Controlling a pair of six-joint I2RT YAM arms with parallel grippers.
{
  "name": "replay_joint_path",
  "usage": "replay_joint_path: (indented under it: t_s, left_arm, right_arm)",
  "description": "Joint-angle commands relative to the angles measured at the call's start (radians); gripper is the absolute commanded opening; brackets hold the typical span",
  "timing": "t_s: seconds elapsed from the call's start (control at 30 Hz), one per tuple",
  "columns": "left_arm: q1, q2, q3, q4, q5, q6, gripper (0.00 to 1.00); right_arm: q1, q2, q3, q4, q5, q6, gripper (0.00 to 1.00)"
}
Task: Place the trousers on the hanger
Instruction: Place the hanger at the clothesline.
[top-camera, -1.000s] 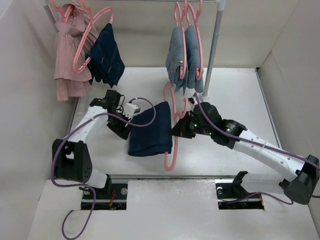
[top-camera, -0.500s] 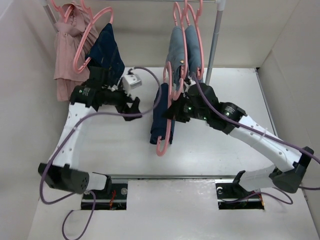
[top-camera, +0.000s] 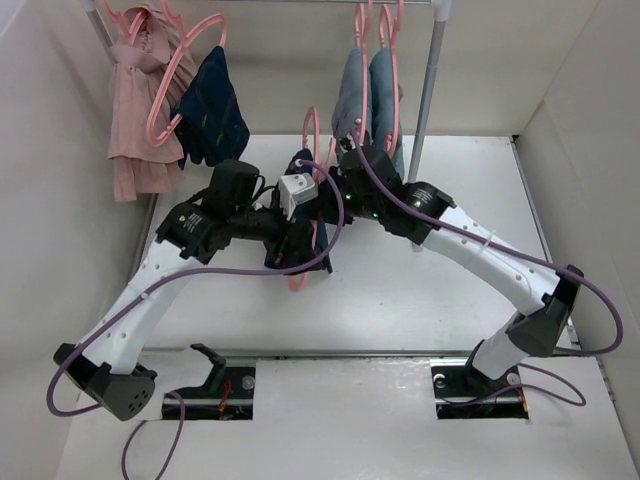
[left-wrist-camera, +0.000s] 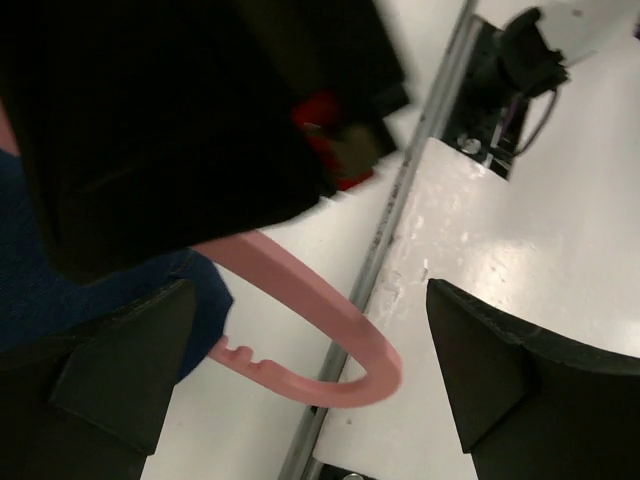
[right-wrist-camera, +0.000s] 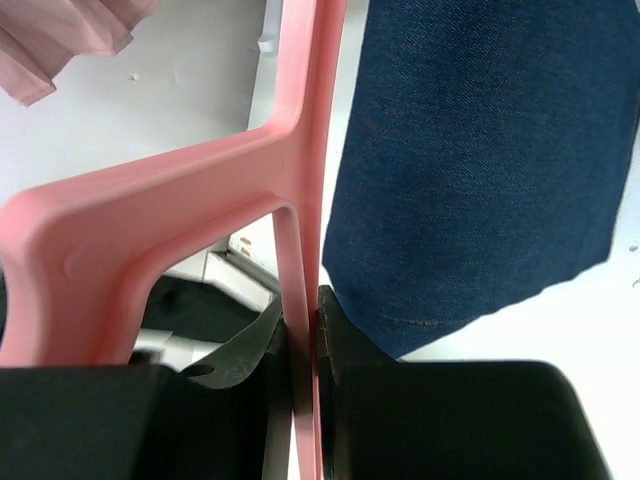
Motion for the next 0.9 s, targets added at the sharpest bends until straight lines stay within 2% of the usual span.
replay_joint_path:
  t_s: [0.0,0.1,0.17,0.23,0.3,0.33,0.43,0.47,0.5,0.6,0.63,0.8,0.87]
  left_arm:
    - [-0.004,0.012,-0.027,0.091,-0.152,-0.095,1.0]
    - [-0.004,0.021,-0.027,0.116,-0.242,-0.121,1.0]
    - [-0.004,0.021,-0.036,0.116,-0.23,-0.121,1.0]
    - [-0.004,0.021,-0.047,0.125,-0.191,-0.13,0.9]
    - [-0.004,0.021,-0.047,0.134,-0.136,-0.13,0.7]
    - [-0.004,0.021,-0.056,0.134,-0.113,-0.13,0.53]
    - [0.046,0.021,-0.077,0.11,-0.021,-0.13,0.32]
    - [0.055,0.009,-0.078,0.11,-0.01,-0.13,0.2]
    - [0.069,-0.008,-0.093,0.1,-0.001,-0.139,0.15]
    - [0.091,-0.051,-0.139,0.114,0.008,-0.149,0.07]
    - [0.091,-0.06,-0.15,0.114,0.02,-0.164,0.0]
    - [0.157,-0.103,-0.185,0.114,0.079,-0.205,0.0]
    - [0.189,-0.126,-0.196,0.114,0.112,-0.219,0.0]
  right_arm:
    - [0.016,0.002,0.092,0.132,0.016,-0.027,0.0]
    - [0.025,0.012,0.092,0.132,0.016,-0.027,0.0]
    - [0.025,0.012,0.092,0.132,0.005,-0.027,0.0]
    - [0.025,0.021,0.092,0.143,-0.009,-0.027,0.0]
    - [0.025,0.03,0.102,0.154,-0.044,-0.027,0.0]
    - [0.025,0.044,0.115,0.163,-0.056,-0.027,0.0]
    - [0.025,0.079,0.144,0.163,-0.098,-0.037,0.0]
    - [0.025,0.094,0.144,0.175,-0.108,-0.046,0.0]
    - [0.025,0.094,0.156,0.186,-0.118,-0.046,0.0]
    - [0.025,0.122,0.177,0.195,-0.151,-0.055,0.0]
    - [0.025,0.133,0.178,0.195,-0.168,-0.055,0.0]
    - [0.025,0.133,0.168,0.229,-0.217,-0.055,0.0]
    - [0.025,0.133,0.168,0.238,-0.218,-0.055,0.29]
